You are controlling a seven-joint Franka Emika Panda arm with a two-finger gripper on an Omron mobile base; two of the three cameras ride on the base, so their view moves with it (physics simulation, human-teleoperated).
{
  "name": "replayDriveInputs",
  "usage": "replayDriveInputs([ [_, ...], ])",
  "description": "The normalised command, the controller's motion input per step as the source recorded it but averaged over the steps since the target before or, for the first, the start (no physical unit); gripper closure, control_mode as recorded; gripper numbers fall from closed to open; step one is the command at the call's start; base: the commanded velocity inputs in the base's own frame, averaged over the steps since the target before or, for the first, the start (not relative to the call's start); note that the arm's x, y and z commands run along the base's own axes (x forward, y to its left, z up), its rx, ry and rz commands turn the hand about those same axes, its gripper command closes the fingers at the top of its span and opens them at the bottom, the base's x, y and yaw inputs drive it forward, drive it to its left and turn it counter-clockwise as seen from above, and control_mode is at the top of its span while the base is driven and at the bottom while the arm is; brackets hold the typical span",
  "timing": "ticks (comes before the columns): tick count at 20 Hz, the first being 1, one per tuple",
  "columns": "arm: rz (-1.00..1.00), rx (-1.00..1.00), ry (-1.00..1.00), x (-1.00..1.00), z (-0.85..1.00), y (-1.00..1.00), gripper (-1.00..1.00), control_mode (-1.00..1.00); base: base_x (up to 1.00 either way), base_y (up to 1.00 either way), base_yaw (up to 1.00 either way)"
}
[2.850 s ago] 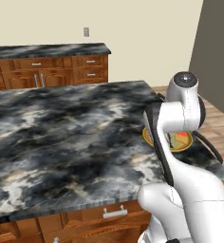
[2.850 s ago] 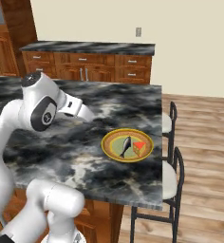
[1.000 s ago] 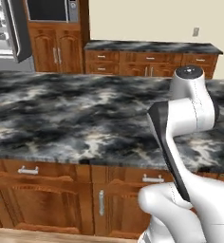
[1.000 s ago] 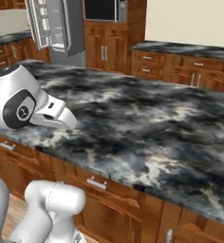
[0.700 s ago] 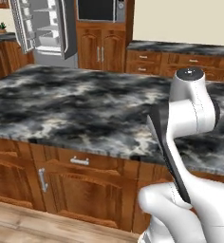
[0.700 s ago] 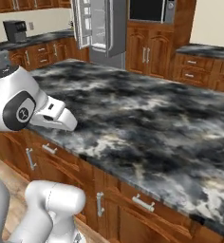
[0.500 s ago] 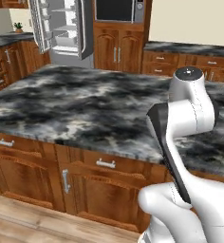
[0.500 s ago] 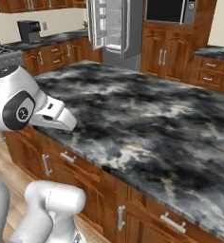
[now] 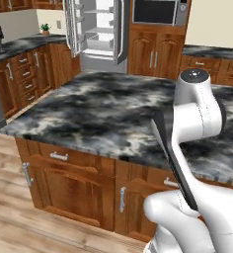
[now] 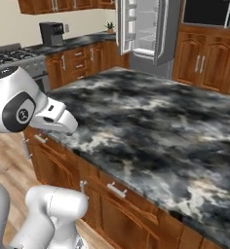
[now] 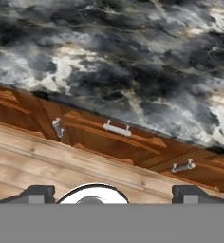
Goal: Take the cheese, fish, and lemon from the fridge and place them on the plate on the dining counter to create an appetizer plate.
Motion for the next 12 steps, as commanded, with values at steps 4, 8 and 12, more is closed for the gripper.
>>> replayDriveInputs([
  [4,0.00,0.00,0.00,0.00,0.00,0.00,-1.00,1.00,0.74,1.00,0.00],
  [8,0.00,0.00,0.00,0.00,0.00,0.00,-1.00,1.00,0.52,1.00,-0.02],
  [12,0.00,0.00,0.00,0.00,0.00,0.00,-1.00,1.00,0.46,1.00,-0.10],
])
